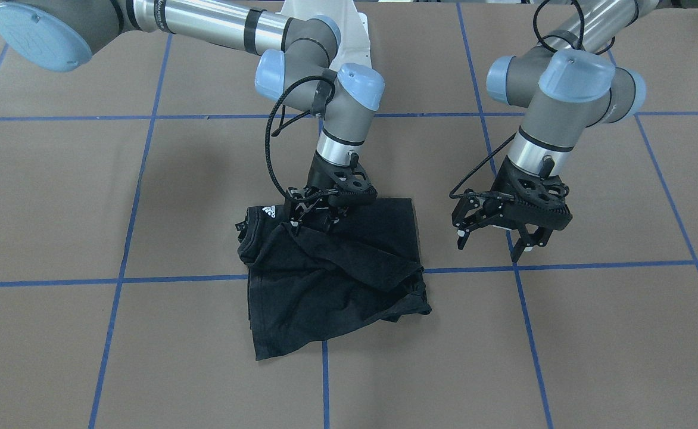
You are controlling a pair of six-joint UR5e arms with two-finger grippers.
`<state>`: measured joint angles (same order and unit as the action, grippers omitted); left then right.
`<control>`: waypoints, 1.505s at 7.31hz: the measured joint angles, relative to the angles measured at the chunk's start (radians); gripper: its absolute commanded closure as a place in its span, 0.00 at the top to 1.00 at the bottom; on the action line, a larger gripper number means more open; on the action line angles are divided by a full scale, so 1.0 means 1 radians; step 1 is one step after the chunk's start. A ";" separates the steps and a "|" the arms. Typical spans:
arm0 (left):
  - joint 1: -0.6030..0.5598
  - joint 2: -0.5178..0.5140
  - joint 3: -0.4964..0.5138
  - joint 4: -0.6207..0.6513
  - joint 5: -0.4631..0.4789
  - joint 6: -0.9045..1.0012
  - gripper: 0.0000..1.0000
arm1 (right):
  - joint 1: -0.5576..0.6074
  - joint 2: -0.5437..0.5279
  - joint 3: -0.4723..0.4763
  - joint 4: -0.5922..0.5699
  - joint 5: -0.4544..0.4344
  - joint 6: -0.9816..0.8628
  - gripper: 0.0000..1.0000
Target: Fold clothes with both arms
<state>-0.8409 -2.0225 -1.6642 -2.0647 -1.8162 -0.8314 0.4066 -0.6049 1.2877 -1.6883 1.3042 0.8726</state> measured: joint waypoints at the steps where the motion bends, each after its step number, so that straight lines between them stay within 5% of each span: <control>1: 0.000 0.000 0.001 0.000 0.000 0.000 1.00 | 0.000 -0.004 0.000 -0.001 0.002 -0.042 0.71; 2: 0.001 -0.001 0.003 0.000 0.000 0.000 1.00 | 0.000 -0.004 0.001 -0.002 0.005 -0.065 0.46; 3: 0.001 -0.001 0.004 0.000 0.000 0.000 1.00 | 0.000 -0.004 0.001 -0.003 0.006 -0.081 0.03; 9: 0.002 -0.001 0.004 0.000 0.000 -0.004 1.00 | 0.092 -0.003 -0.007 0.010 0.008 -0.084 0.00; 11: 0.002 -0.002 0.002 0.000 0.000 -0.012 1.00 | 0.146 0.002 -0.085 0.114 0.006 -0.071 0.00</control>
<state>-0.8391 -2.0243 -1.6626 -2.0647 -1.8162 -0.8435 0.5529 -0.6024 1.2026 -1.5744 1.3100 0.8019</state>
